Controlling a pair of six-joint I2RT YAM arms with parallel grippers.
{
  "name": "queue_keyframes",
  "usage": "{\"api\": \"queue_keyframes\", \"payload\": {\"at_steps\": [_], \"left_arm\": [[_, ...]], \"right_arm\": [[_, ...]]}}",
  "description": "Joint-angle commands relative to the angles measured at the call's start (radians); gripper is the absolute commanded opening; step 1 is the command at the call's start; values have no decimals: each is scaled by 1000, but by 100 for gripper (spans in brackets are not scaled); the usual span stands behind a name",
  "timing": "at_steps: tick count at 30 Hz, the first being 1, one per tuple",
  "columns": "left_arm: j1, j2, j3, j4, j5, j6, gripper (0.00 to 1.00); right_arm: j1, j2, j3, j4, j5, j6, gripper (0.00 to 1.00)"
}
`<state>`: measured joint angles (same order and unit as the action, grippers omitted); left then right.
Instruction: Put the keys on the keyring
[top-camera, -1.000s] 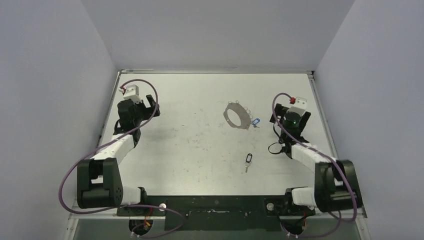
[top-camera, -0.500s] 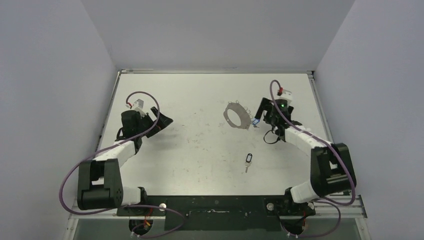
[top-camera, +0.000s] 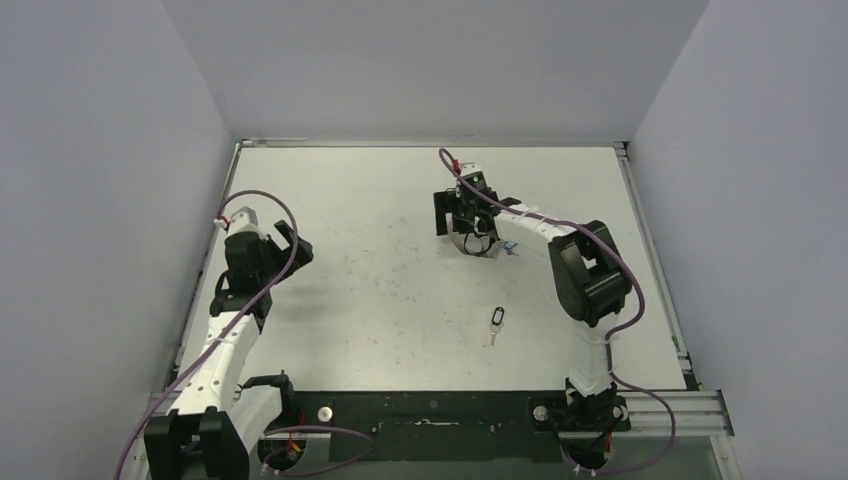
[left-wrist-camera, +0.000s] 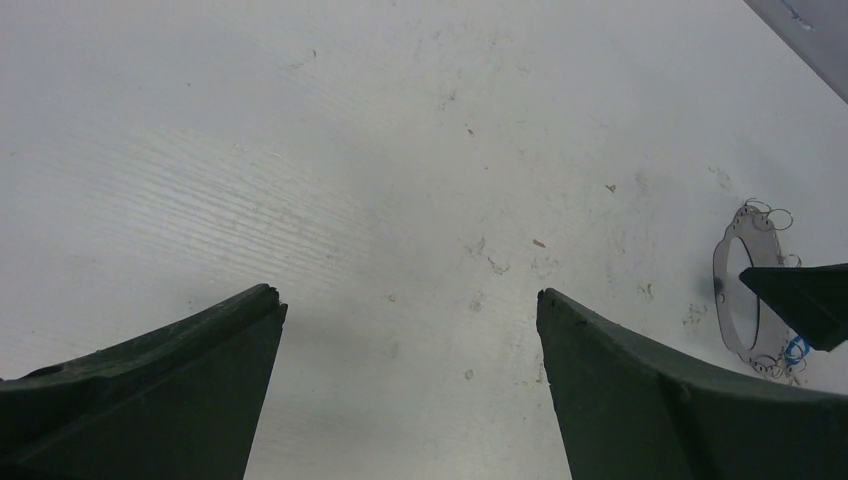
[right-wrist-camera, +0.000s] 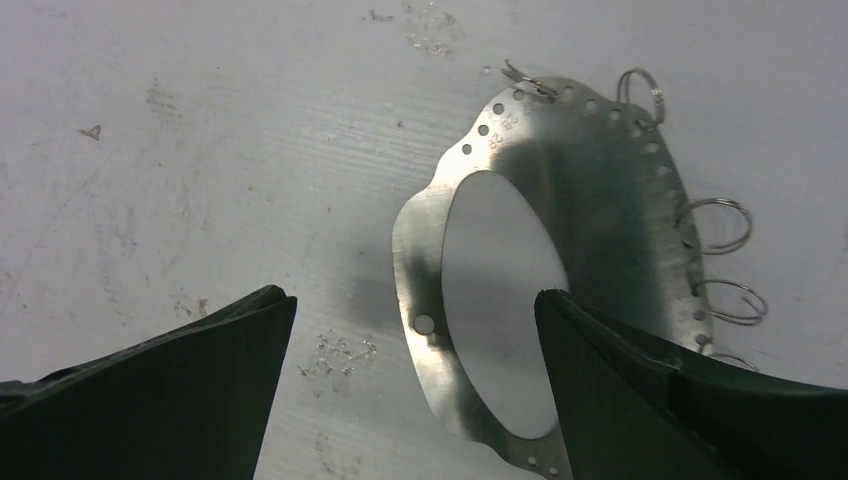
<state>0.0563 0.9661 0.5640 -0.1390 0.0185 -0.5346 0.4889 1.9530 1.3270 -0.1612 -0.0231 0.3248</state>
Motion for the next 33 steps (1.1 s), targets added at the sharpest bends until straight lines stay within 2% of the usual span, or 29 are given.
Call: {"api": "queue_keyframes", "payload": {"at_steps": [1, 6, 13, 24, 28, 33], "left_arm": [[8, -53, 1, -23, -19, -8, 97], [7, -78, 48, -59, 48, -4, 97], [8, -82, 86, -76, 127, -3, 97], [4, -24, 117, -111, 254, 0, 97], [-16, 3, 94, -118, 321, -10, 97], [-130, 19, 26, -103, 337, -41, 97]], "right_arm": [[-3, 94, 96, -104, -73, -10, 94], [-1, 127, 113, -144, -136, 4, 92], [57, 92, 3, -103, -311, 62, 90], [328, -69, -227, 110, -568, 274, 90], [413, -197, -238, 86, -534, 277, 92], [404, -350, -288, 60, -449, 273, 94]]}}
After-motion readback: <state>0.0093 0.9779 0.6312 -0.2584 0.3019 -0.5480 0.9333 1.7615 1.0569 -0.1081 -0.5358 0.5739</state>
